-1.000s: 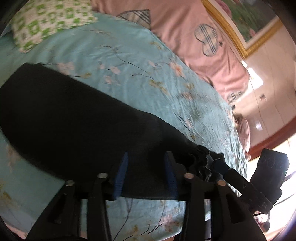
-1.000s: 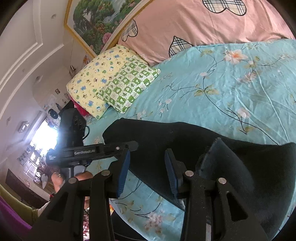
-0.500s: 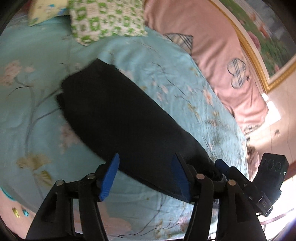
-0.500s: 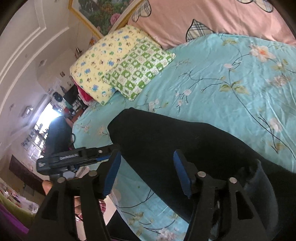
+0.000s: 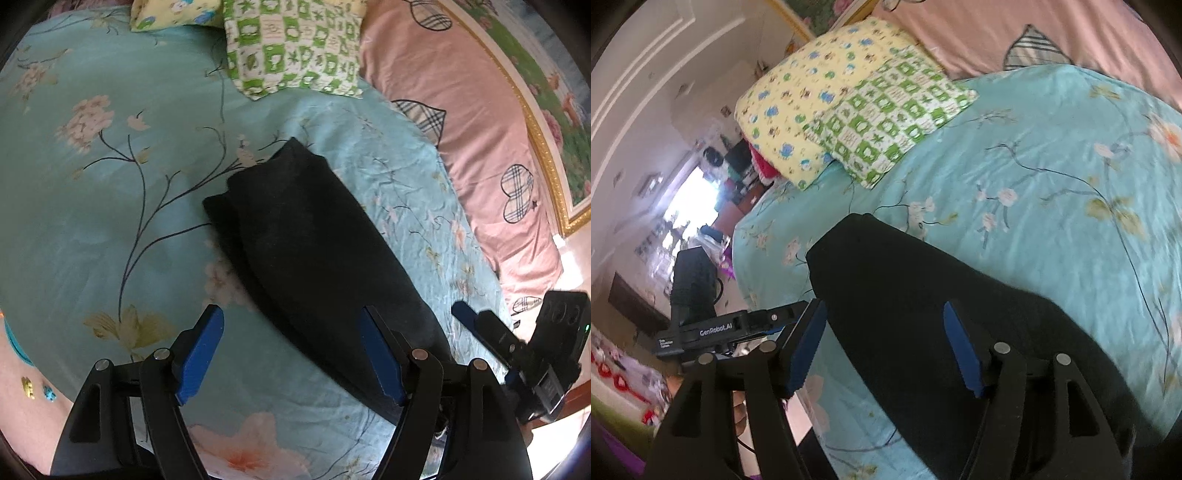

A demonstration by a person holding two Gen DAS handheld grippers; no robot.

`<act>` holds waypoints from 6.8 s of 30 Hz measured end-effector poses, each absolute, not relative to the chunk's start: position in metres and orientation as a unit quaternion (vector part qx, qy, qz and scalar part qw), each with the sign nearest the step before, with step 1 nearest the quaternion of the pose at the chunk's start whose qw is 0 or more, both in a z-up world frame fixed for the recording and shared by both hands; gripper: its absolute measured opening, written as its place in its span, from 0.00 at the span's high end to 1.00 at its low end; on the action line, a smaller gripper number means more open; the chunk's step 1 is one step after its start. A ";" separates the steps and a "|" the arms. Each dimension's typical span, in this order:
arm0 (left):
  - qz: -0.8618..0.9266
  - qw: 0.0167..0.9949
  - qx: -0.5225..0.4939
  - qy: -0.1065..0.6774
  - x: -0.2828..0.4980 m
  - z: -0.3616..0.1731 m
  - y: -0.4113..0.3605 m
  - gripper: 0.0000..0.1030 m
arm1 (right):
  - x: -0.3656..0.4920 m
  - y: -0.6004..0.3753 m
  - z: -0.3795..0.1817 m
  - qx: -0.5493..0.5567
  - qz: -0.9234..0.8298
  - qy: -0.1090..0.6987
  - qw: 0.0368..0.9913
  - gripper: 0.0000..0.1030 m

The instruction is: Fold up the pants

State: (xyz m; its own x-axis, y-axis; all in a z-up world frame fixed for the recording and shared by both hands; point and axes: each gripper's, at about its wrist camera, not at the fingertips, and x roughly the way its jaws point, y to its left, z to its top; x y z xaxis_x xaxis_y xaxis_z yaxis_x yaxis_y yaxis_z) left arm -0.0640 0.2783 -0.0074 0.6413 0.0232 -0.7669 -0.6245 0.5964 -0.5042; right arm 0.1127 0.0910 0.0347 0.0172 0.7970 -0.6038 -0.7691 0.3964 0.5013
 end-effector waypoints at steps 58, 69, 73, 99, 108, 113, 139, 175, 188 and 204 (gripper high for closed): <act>0.165 0.836 -0.407 0.331 -0.029 0.027 0.292 0.81 | 0.175 0.227 0.042 -0.070 0.665 0.476 0.572 0.80; 0.120 0.880 -0.330 0.321 -0.014 0.081 0.224 0.82 | 0.175 0.151 0.084 -0.009 0.660 0.438 0.610 0.82; 0.100 0.888 -0.315 0.320 -0.011 0.092 0.202 0.82 | 0.173 0.119 0.092 0.019 0.658 0.423 0.623 0.82; -0.020 0.904 -0.194 0.381 0.041 0.089 0.016 0.82 | 0.178 -0.083 0.061 0.177 0.597 0.374 0.687 0.82; -0.043 0.891 -0.173 0.418 0.057 0.064 -0.016 0.82 | 0.176 -0.124 0.028 0.201 0.573 0.384 0.695 0.82; -0.048 0.888 -0.158 0.430 0.063 0.053 -0.031 0.82 | 0.175 -0.138 0.015 0.198 0.561 0.389 0.703 0.82; -0.097 0.883 -0.083 0.452 0.078 0.021 -0.088 0.55 | 0.175 -0.184 -0.015 0.207 0.512 0.413 0.724 0.76; -0.090 0.881 -0.178 0.430 0.048 0.043 0.001 0.29 | 0.107 -0.204 0.038 0.185 0.333 0.401 0.833 0.22; -0.056 0.884 -0.200 0.420 0.041 0.041 0.038 0.28 | 0.090 -0.177 0.060 0.136 0.289 0.405 0.857 0.09; -0.042 0.869 -0.231 0.435 0.060 0.028 0.088 0.23 | 0.112 -0.169 0.038 0.194 0.198 0.448 0.850 0.06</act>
State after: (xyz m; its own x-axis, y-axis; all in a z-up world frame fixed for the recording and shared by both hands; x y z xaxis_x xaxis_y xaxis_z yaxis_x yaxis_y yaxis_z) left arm 0.0596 0.0884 0.0275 0.6172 -0.2739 -0.7376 -0.1279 0.8901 -0.4375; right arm 0.1115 -0.1694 0.0384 0.5202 0.5107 -0.6845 -0.1632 0.8462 0.5072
